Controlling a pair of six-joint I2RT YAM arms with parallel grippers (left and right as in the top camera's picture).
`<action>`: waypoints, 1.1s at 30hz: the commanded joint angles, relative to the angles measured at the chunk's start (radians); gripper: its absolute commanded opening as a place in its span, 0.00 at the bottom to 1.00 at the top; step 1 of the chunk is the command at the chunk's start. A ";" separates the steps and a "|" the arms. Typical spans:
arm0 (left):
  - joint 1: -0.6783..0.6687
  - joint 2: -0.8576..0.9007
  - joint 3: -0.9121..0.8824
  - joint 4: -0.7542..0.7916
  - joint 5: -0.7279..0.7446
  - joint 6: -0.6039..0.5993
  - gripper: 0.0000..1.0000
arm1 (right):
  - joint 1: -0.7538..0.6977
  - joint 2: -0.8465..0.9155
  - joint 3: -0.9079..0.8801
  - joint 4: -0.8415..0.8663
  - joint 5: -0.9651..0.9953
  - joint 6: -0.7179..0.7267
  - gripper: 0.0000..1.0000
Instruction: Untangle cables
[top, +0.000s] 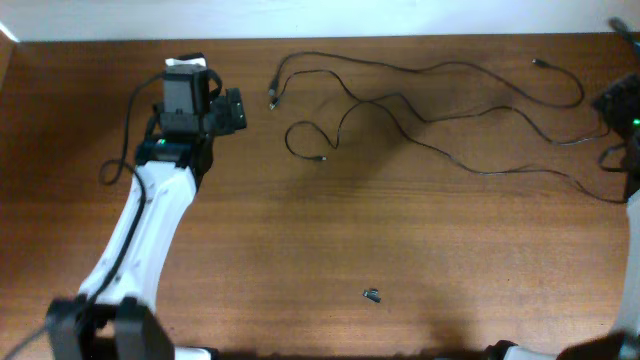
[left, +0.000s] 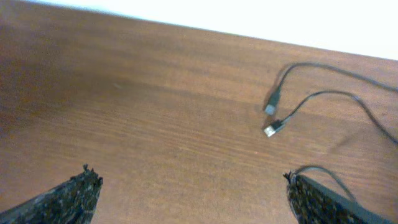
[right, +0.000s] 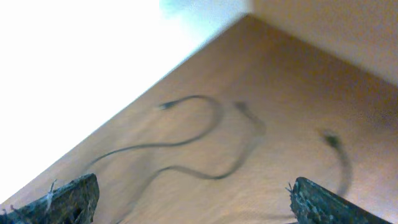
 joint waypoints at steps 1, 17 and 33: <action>0.002 -0.058 0.008 -0.055 0.007 0.030 0.99 | 0.091 -0.077 0.001 -0.055 -0.095 -0.029 0.99; 0.002 -0.056 0.008 -0.056 0.007 0.030 0.99 | 0.128 -0.026 0.000 -0.055 -0.095 -0.029 0.99; 0.002 -0.056 0.008 -0.056 0.006 0.031 0.99 | 0.128 -0.026 0.000 -0.055 -0.095 -0.029 0.99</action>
